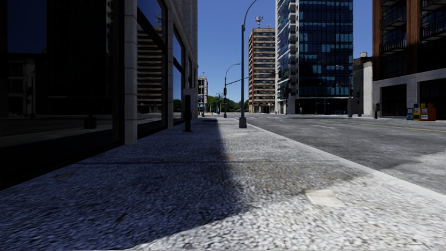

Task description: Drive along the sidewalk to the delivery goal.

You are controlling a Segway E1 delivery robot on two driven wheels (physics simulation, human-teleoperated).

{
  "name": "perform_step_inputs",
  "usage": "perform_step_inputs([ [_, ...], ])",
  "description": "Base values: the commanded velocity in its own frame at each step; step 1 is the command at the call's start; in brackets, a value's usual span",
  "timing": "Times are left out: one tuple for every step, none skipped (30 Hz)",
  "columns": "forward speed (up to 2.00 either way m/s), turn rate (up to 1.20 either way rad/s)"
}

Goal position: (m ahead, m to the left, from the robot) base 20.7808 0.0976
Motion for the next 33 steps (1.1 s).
perform_step_inputs([
  [2.0,0.0],
  [2.0,0.0],
  [2.0,0.0],
  [2.0,0.0],
  [2.0,0.0],
  [2.0,0.0],
  [2.0,0.0],
  [2.0,0.0],
  [2.0,0.0],
  [2.0,0.0],
  [2.0,0.0],
  [2.0,0.0],
  [2.0,0.0],
  [2.0,0.0],
  [2.0,0.0],
  [2.0,0.0],
  [2.0,0.0],
  [2.0,0.0],
  [2.0,0.0],
  [2.0,0.0],
  [2.0,0.0],
  [2.0,0.0],
  [2.0,0.0],
  [2.0,0.0],
  [2.0,0.0],
  [2.0,0.0],
  [2.0,0.0],
  [2.0,0.0],
  [2.0,0.0],
  [2.0,0.0],
  [2.0,0.0],
  [2.0,0.0],
  [2.0,0.0],
])
